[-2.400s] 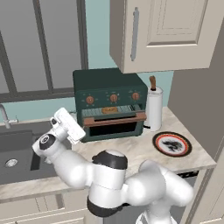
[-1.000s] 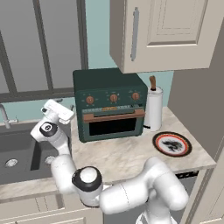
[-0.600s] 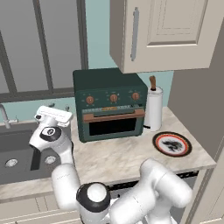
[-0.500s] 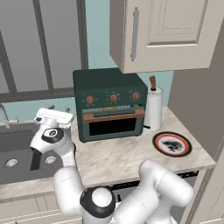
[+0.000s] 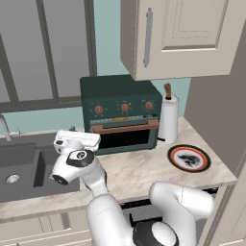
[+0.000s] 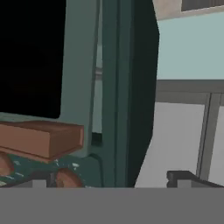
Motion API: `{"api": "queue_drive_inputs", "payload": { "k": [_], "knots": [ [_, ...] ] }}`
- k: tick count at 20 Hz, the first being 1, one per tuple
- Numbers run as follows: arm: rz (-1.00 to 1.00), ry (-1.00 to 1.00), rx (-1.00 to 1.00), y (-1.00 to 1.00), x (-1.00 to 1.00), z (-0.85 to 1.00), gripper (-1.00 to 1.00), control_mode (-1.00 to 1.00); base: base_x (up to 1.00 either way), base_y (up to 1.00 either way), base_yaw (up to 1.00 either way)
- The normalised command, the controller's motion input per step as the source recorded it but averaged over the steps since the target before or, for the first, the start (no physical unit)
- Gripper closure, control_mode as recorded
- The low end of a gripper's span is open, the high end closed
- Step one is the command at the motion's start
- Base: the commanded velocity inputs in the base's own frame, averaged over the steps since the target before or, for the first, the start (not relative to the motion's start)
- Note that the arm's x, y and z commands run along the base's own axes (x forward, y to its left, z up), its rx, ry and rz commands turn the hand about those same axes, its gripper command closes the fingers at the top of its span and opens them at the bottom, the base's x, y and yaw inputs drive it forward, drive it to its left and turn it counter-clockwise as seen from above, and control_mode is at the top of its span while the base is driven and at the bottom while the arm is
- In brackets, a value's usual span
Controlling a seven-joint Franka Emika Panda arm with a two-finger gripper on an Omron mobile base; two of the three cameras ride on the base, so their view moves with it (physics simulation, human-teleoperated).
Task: Pick up the bagel from the plate, place it on the toaster oven rack, close the door, and set the timer.
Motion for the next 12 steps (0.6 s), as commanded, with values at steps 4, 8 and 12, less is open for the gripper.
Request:
{"api": "queue_drive_inputs", "payload": {
  "k": [4, 8, 12],
  "knots": [
    [0.00, 0.13, 0.00, -0.56, -0.68, 0.06, -1.00, -1.00, 0.00, 0.00, 0.00],
    [0.00, 0.17, 0.00, -0.51, -0.44, 0.04, -1.00, -1.00, 0.00, 0.00, 0.00],
    [0.00, 0.23, 0.00, -0.55, 0.09, 0.02, -1.00, -1.00, 0.00, 0.00, 0.00]
  ]
}}
